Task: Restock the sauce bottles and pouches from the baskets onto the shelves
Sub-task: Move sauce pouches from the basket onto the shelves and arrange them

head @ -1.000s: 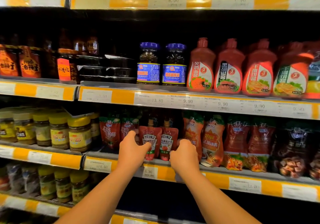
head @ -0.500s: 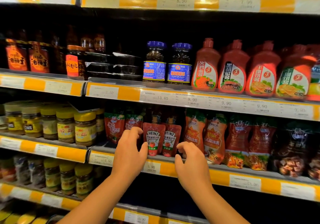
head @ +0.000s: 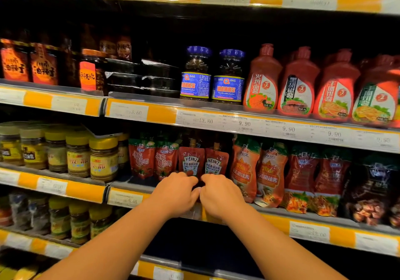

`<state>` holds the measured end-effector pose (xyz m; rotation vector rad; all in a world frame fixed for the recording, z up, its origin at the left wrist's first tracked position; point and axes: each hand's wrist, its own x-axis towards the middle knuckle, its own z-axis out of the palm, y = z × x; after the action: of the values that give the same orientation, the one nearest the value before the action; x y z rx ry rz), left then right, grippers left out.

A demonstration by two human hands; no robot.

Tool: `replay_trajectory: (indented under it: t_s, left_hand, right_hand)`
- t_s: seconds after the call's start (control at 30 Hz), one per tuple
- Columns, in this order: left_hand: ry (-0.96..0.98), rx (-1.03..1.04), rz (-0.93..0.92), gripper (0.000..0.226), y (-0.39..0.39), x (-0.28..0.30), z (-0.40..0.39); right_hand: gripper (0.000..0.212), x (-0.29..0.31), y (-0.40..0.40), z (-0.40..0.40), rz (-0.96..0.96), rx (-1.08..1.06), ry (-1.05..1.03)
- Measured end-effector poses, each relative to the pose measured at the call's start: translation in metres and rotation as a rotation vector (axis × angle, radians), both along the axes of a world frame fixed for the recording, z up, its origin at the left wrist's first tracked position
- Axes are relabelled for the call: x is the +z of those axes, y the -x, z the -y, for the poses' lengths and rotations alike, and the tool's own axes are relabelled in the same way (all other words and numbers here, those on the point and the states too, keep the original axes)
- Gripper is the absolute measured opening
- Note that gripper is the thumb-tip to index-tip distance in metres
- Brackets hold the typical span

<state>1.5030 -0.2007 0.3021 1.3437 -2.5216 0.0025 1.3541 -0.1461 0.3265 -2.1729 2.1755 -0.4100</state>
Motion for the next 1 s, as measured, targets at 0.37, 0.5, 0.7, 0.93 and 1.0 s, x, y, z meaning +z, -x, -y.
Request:
replay_trajectory:
  t_s: [0.37,0.5,0.7,0.93,1.0]
  left_hand:
    - [-0.084,-0.029,0.082,0.031,0.027,0.007,0.033]
    - [-0.142,0.014,0.145,0.051,0.038,0.011,0.050]
    - [-0.137,0.037,0.143,0.045,0.048,0.013,0.063]
    - [-0.168,0.024,0.082,0.038,0.046,0.019,0.059]
    - [-0.161,0.003,-0.040,0.034,0.037,0.019,0.049]
  right_hand:
    - [0.025,0.001,0.000,0.051,0.058,-0.102,-0.055]
    - [0.035,0.005,-0.003,0.070,0.018,-0.181,-0.170]
    - [0.029,0.003,0.002,0.082,0.037,-0.200,-0.097]
    - [0.031,0.010,0.002,0.071,0.025,-0.140,-0.163]
    - [0.035,0.011,0.003,0.056,0.067,-0.109,-0.143]
